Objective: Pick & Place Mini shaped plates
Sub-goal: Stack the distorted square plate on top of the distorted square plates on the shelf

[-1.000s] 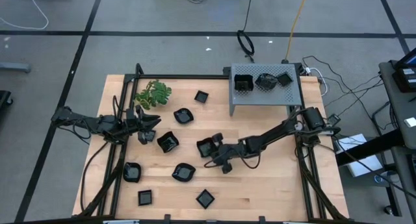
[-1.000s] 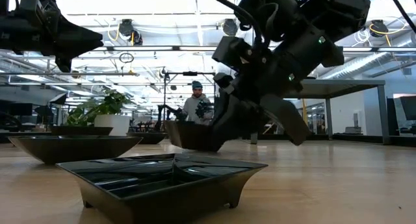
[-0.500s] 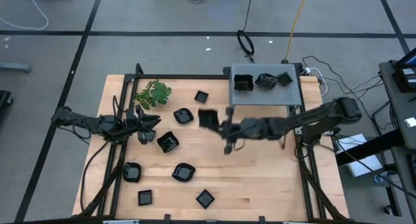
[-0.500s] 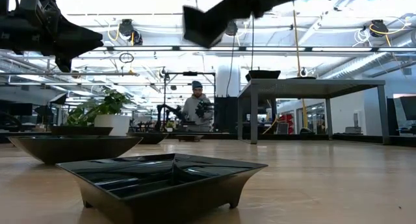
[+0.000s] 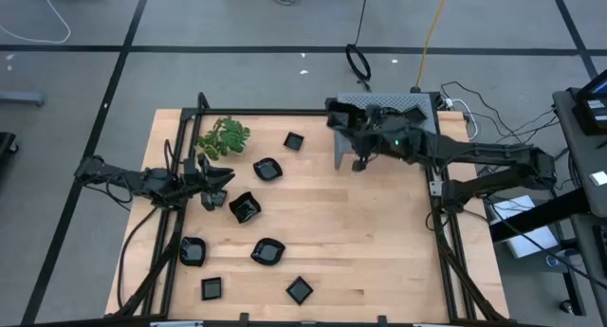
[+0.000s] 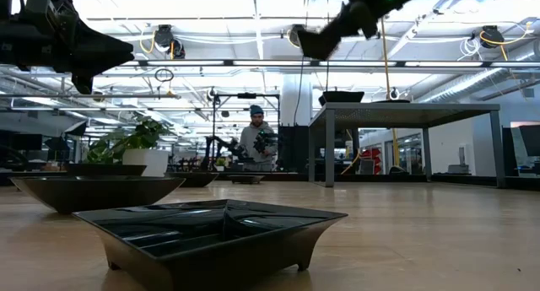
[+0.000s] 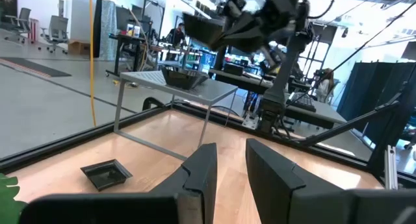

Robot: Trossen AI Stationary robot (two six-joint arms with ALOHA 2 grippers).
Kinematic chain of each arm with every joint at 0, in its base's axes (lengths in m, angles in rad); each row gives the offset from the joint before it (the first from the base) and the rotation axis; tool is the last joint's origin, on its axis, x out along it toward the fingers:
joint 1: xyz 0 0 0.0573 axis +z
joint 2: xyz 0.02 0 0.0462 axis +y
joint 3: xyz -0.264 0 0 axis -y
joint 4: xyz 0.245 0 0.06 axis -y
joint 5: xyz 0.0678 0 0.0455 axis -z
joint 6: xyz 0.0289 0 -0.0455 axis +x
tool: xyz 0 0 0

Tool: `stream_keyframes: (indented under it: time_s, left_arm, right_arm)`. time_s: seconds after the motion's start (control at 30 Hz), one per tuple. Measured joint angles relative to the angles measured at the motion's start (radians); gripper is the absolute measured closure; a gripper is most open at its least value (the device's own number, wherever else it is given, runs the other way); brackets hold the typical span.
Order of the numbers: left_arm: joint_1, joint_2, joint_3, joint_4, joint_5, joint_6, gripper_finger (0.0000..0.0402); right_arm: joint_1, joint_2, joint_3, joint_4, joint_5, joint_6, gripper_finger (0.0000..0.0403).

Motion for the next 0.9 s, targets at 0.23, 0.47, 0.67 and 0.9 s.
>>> stream_keyframes:
  time_s: [0.23,0.47,0.67,0.9]
  left_arm:
    - [0.000,0.000,0.000,0.000,0.000,0.000,0.0316]
    - [0.000,0.000,0.000,0.000,0.000,0.000,0.0316]
    - [0.000,0.000,0.000,0.000,0.000,0.000,0.0316]
    - [0.000,0.000,0.000,0.000,0.000,0.000,0.0316]
  right_arm:
    - [-0.155,0.005,0.000,-0.022,-0.186,-0.010,0.0403]
    - [-0.240,0.006,0.000,-0.103,-0.184,-0.006,0.0403]
    - [-0.251,0.006,0.000,-0.221,-0.188,-0.038,0.0403]
    - [-0.251,0.006,0.000,-0.242,-0.188,-0.066,0.0403]
